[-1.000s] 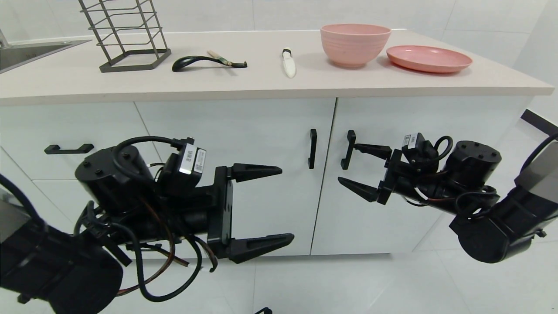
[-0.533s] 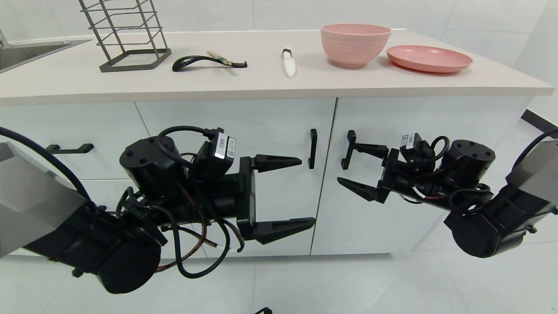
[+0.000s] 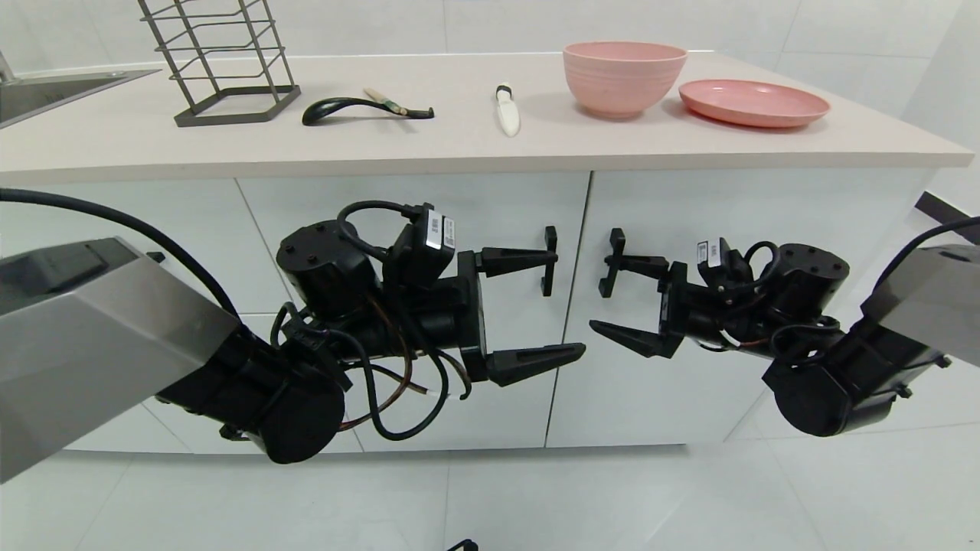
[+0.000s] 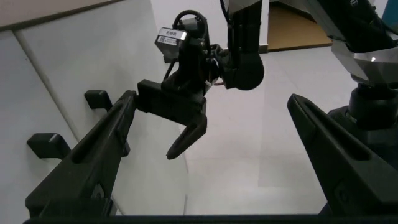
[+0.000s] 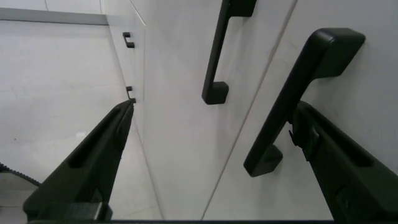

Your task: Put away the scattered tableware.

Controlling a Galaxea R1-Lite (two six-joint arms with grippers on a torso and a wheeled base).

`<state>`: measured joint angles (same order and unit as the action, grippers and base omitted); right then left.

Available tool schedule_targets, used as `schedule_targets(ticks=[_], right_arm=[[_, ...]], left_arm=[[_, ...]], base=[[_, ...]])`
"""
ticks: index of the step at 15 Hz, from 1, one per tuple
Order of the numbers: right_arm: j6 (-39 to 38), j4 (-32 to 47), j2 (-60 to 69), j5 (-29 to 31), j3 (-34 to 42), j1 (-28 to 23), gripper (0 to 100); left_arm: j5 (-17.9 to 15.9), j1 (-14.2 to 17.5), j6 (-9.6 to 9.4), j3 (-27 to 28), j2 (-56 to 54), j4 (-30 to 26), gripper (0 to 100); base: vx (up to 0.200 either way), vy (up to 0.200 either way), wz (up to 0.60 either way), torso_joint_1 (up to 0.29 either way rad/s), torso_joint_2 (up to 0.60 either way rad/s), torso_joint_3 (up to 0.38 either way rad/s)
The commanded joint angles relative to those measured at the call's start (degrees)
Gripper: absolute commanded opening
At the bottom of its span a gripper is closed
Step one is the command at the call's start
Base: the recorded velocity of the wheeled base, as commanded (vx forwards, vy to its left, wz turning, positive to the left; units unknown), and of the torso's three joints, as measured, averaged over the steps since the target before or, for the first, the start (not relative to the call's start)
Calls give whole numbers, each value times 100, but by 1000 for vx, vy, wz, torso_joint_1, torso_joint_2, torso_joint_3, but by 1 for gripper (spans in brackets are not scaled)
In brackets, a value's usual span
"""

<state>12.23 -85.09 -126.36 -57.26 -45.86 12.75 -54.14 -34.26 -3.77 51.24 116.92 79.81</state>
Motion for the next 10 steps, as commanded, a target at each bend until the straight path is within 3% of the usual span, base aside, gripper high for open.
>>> schedule_targets(ticks=[1,5,9,10], right_arm=[[-1,1,-126,-136,-116,-27,100],[-27,1,-135,-620,-134,-18,100],[-27,10,-65,-927,-81,-1,100],[-36,10,-47,-998,-72,8,100]], left_arm=[[0,7,78,71,121,52,100],[149,-2,482,343,349,456,100],[246,-46,517,598,525,474,100],[413,-99,517,791,674,465,100]], base=[[0,0,0,0,0,0],[0,0,0,0,0,0],[0,0,0,0,0,0],[0,0,0,0,0,0]])
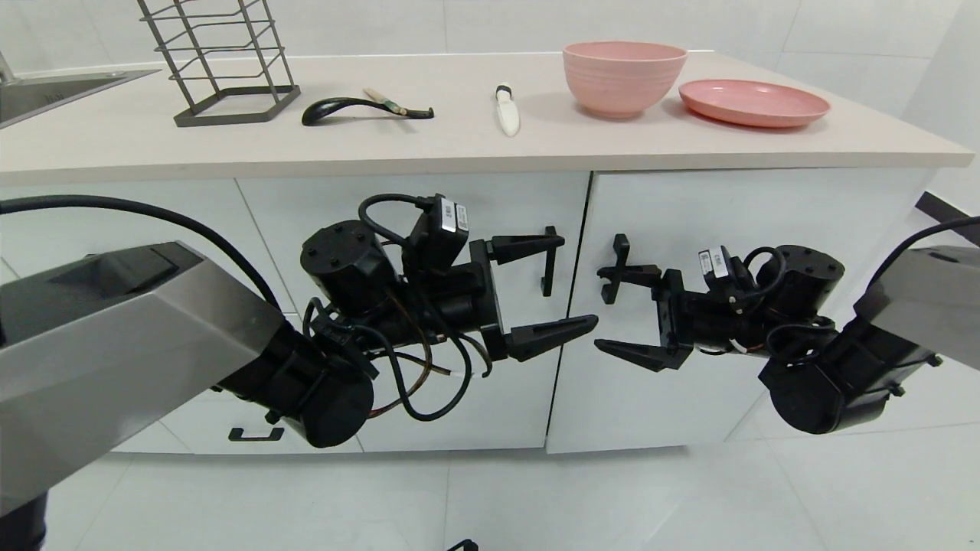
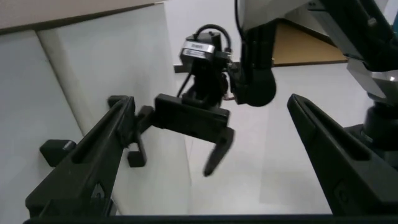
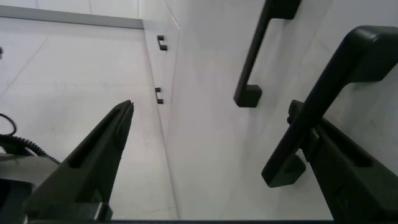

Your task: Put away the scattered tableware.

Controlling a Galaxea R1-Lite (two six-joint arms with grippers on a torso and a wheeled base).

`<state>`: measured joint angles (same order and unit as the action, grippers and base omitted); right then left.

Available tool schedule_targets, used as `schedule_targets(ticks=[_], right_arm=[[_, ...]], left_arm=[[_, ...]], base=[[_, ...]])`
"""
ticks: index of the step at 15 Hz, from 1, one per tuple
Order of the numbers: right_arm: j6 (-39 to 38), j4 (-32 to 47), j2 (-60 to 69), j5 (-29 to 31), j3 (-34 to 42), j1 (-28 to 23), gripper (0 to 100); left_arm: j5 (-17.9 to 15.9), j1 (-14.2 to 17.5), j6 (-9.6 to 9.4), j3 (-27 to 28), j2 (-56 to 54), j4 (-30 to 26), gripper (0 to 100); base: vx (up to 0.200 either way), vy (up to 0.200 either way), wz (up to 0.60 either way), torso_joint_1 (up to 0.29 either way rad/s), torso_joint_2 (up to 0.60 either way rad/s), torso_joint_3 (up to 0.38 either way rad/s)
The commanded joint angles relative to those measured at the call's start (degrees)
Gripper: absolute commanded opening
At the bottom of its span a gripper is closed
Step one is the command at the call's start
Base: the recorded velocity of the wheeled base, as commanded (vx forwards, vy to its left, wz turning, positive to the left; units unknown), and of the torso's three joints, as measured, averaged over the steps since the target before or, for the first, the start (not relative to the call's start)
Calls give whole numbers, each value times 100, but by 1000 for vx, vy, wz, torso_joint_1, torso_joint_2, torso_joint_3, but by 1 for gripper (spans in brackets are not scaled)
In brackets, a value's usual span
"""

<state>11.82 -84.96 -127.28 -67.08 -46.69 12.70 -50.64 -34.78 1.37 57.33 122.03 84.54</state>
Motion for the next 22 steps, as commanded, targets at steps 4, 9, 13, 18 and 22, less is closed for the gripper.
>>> schedule_targets(ticks=[4,9,13,18,22], right_arm=[[-110,5,169,-332,81,-5,100],[-119,5,582,-525,591,-5,100],[-119,14,845,-657,969,13,100],[-119,14,1074,-762,1417,22,100],[-101,14,1056,-762,1443,31,100]], left_arm=[[441,-205,4,903,700,-17,100],[898,-345,197,1614,990,-52,100],[959,-380,197,1614,981,10,100],[959,-662,197,1667,981,-34,100],[968,-934,206,1746,1025,-87,100]], base=[[0,0,0,0,0,0],[0,0,0,0,0,0],[0,0,0,0,0,0],[0,0,0,0,0,0],[0,0,0,0,0,0]])
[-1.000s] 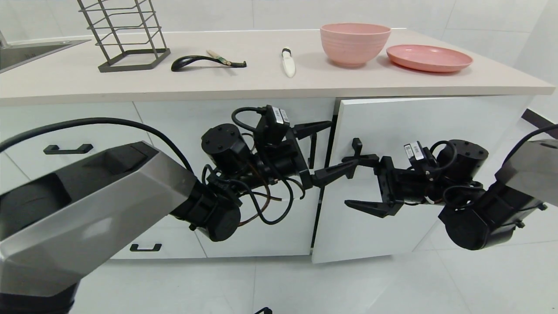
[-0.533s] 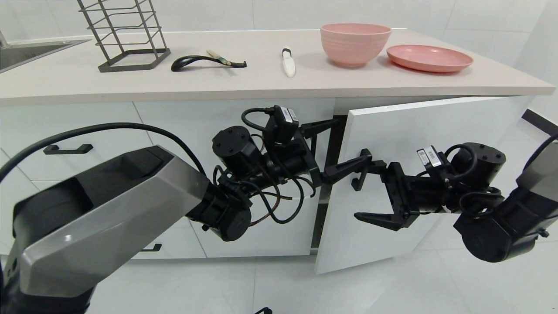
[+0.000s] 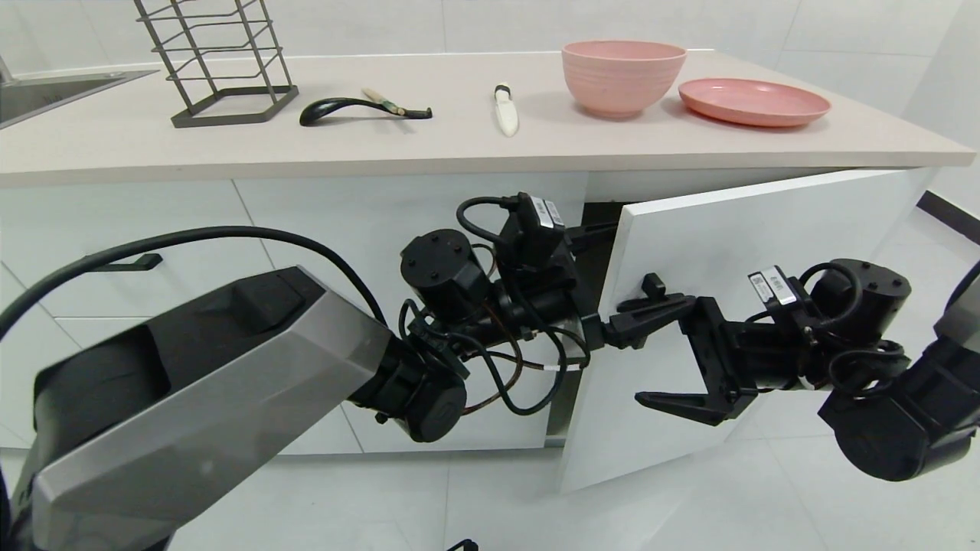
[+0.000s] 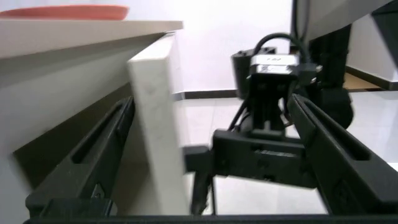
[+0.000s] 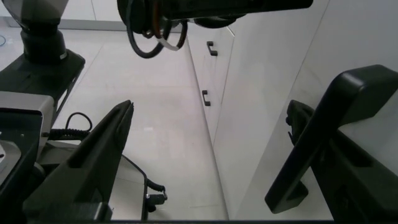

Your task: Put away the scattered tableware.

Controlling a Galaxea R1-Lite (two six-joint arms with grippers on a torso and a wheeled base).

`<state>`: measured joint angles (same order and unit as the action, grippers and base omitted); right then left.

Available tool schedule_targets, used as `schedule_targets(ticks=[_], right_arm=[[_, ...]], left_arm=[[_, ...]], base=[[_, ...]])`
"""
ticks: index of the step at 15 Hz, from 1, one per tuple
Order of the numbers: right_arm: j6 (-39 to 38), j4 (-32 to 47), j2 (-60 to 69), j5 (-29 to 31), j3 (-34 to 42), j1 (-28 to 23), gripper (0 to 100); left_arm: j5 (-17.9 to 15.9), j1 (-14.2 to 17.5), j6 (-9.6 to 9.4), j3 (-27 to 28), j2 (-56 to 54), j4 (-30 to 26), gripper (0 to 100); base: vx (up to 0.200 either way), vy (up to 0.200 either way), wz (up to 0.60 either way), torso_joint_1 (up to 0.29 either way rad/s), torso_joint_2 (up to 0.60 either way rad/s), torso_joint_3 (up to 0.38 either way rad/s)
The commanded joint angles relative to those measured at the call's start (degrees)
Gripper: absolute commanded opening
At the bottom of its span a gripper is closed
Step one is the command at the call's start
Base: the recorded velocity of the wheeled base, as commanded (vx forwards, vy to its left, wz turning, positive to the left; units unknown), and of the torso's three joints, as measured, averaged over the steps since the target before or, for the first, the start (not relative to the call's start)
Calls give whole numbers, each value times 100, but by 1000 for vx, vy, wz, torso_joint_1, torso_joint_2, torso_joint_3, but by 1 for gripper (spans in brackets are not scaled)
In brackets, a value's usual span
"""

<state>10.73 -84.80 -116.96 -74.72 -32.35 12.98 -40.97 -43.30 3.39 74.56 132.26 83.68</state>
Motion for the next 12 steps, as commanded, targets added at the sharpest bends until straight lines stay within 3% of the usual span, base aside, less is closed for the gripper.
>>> schedule_targets(ticks=[1,5,12], right_arm=[[8,-2,-3,10,1,-6,100],[17,-2,-178,10,-96,-165,100],[35,-10,-486,10,-298,-780,100]], left_arm=[[2,-170,4,68,11,-18,100],[2,-407,268,235,37,0,100],[2,-469,435,349,107,35,100]], base=[[0,0,0,0,0,0],[0,0,0,0,0,0],[0,0,0,0,0,0]])
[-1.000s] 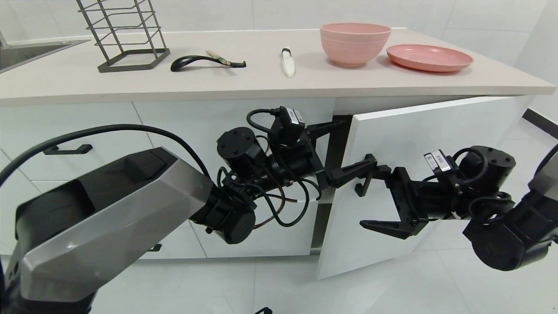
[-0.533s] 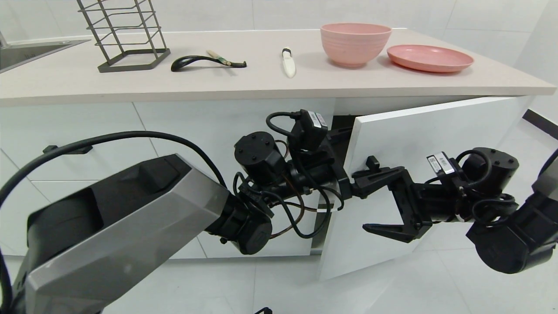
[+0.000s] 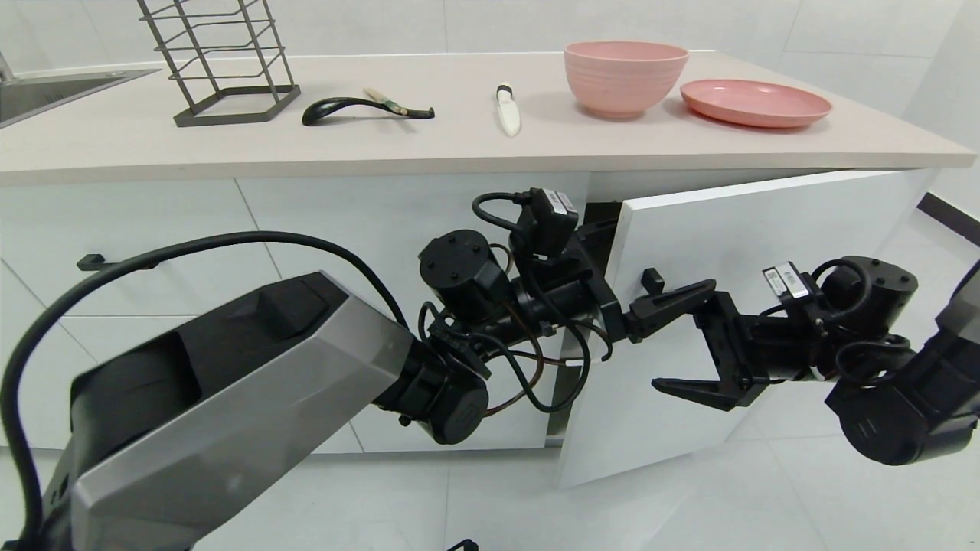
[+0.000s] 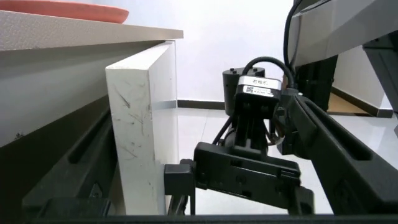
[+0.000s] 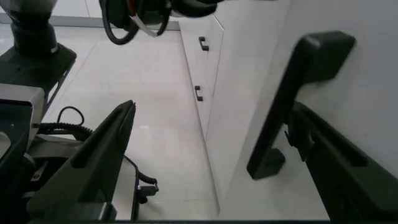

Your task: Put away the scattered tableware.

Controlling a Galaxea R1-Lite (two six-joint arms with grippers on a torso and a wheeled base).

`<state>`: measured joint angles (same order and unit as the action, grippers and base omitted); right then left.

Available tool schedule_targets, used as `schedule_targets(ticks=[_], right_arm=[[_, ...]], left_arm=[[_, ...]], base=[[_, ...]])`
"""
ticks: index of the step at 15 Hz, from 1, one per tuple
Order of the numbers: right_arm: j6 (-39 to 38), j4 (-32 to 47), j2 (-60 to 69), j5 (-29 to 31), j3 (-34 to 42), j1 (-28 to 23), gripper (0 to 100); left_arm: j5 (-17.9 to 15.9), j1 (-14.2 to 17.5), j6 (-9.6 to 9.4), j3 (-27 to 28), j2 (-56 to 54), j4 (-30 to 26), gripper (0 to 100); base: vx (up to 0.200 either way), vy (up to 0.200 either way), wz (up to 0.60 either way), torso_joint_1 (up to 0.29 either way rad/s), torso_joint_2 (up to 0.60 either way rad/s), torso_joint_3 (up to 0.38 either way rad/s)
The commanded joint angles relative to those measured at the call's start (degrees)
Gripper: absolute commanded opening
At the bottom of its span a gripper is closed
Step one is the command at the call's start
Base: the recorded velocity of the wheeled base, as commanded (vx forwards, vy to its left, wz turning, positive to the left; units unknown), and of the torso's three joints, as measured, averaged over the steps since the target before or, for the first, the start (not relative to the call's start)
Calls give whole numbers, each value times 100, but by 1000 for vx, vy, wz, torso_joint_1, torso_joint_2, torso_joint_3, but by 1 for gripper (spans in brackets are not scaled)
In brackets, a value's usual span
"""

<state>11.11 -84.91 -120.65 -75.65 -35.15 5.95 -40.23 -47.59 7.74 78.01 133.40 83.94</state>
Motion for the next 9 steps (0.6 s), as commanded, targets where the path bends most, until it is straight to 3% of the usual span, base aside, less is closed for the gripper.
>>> schedule_targets(ticks=[1,5,9], right_arm=[[-3,1,-143,104,-19,-94,100],[6,1,-38,95,157,-103,100],[58,9,762,104,1027,-472,100]], left_arm=[[-82,-40,-1,4,2,17,100],[-82,-66,131,13,54,17,100],[-82,-84,184,74,90,25,100]], base=[[0,0,0,0,0,0],[0,0,0,0,0,0],[0,0,0,0,0,0]])
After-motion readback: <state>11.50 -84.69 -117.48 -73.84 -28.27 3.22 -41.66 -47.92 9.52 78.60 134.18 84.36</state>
